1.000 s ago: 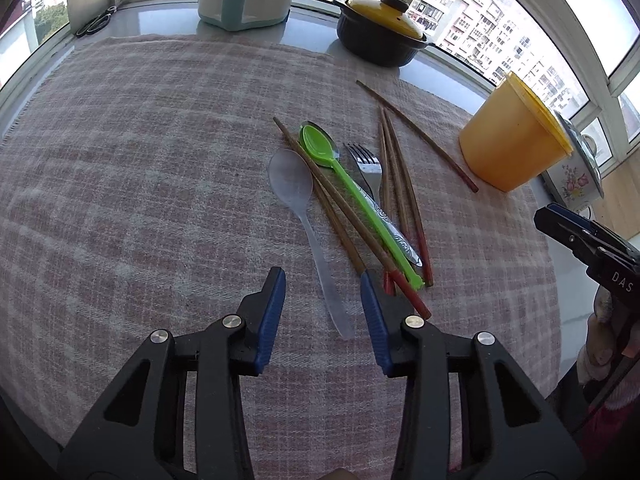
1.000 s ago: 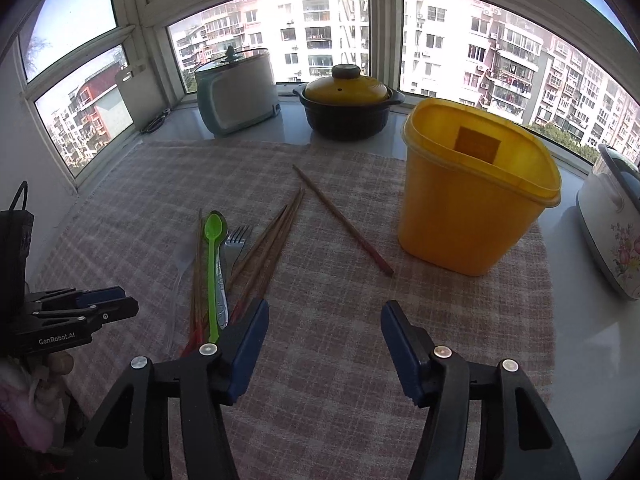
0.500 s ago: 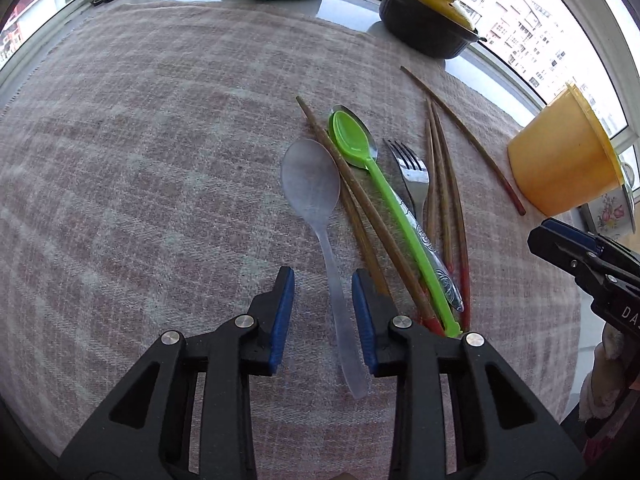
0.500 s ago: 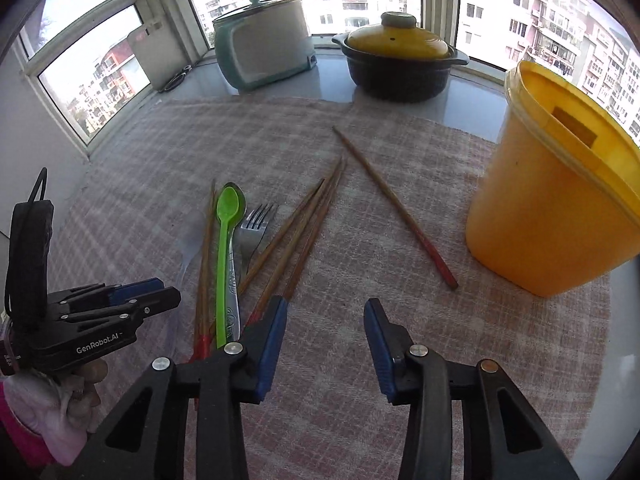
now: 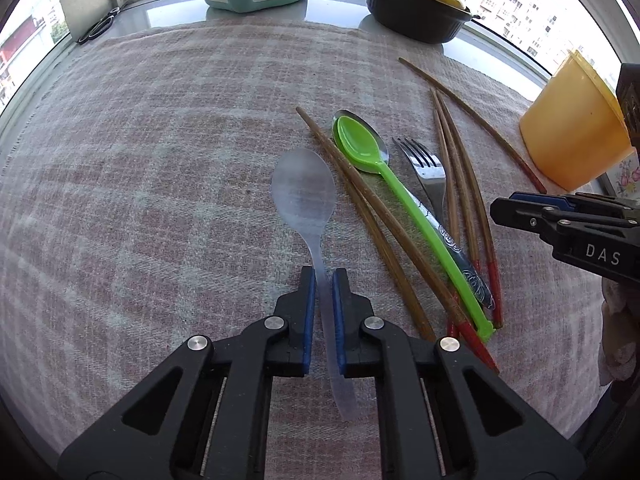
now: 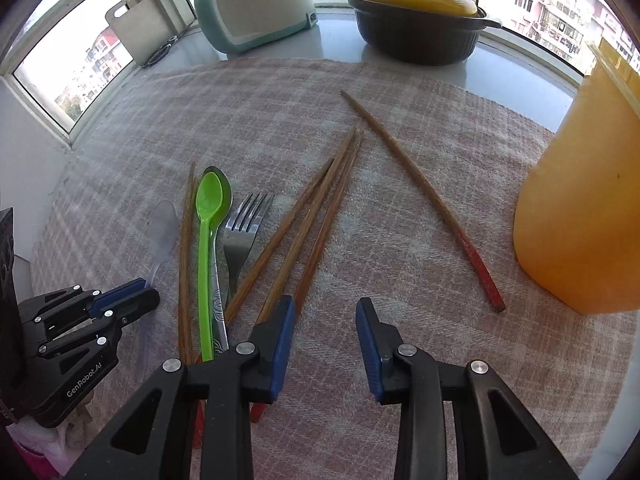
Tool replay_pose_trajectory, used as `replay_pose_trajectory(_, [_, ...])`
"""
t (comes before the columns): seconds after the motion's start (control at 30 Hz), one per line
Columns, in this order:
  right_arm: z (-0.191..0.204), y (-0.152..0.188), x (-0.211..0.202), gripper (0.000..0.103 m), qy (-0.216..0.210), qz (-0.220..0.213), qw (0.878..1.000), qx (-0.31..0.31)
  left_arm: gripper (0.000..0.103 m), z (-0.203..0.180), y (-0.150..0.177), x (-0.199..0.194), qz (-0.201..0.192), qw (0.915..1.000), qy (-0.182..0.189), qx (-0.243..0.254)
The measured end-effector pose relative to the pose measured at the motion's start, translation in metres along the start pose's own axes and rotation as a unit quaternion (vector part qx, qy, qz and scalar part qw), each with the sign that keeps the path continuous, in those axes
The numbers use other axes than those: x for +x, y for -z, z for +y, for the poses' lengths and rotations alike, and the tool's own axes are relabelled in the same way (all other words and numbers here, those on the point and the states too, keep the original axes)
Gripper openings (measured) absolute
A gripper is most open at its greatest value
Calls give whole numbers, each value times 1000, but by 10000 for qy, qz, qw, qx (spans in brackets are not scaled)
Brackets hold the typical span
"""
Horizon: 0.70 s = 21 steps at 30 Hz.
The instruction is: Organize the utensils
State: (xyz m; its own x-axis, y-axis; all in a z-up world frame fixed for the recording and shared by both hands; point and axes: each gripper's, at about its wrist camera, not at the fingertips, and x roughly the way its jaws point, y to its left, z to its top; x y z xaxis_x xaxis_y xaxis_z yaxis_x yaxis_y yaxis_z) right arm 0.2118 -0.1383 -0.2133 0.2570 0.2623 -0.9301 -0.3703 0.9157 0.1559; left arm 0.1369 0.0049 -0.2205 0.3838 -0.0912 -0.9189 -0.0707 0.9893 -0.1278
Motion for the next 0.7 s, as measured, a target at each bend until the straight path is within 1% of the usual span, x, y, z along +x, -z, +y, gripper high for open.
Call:
replay_pose_trajectory(0.13, [3,-5,10,29,-35,139,9999,35,5,7,1,-1,8,10000,30,-42])
replay_pose_trajectory(0.23, [6,-9,17,23,108,213,9997,-14,5,11,1,-2,-7,10000,-7,-34])
replay_pose_trajectory(0.33, [7,-12,18,21,121,263,9996,-18,5,15,1,-3,-20,10000,-19,-35])
replay_pose_trajectory(0.4, [11,-13,19,19,217,314,9991,-163,5,19,2,-4,-10,10000,19,-64])
replay_pose_trajectory(0.5, [12,-15,20,12,404,415,9977,-358,5,25,1,-6,0,9999,37,-141])
replay_pose_trajectory(0.57, [10,-17,21,11,445,472,9972,-368,5,29,-1,-6,8,9999,24,-158])
replay_pose_trajectory(0.6, [8,-18,21,12,378,518,9973,-363,5,30,-2,-5,39,9998,19,-174])
replay_pose_trajectory(0.67, [7,-23,21,13,302,547,9974,-356,13,31,-8,-3,134,9996,92,-246])
replay_pose_trajectory(0.7, [8,-25,22,17,270,574,9973,-378,27,31,-12,-1,189,9994,164,-248])
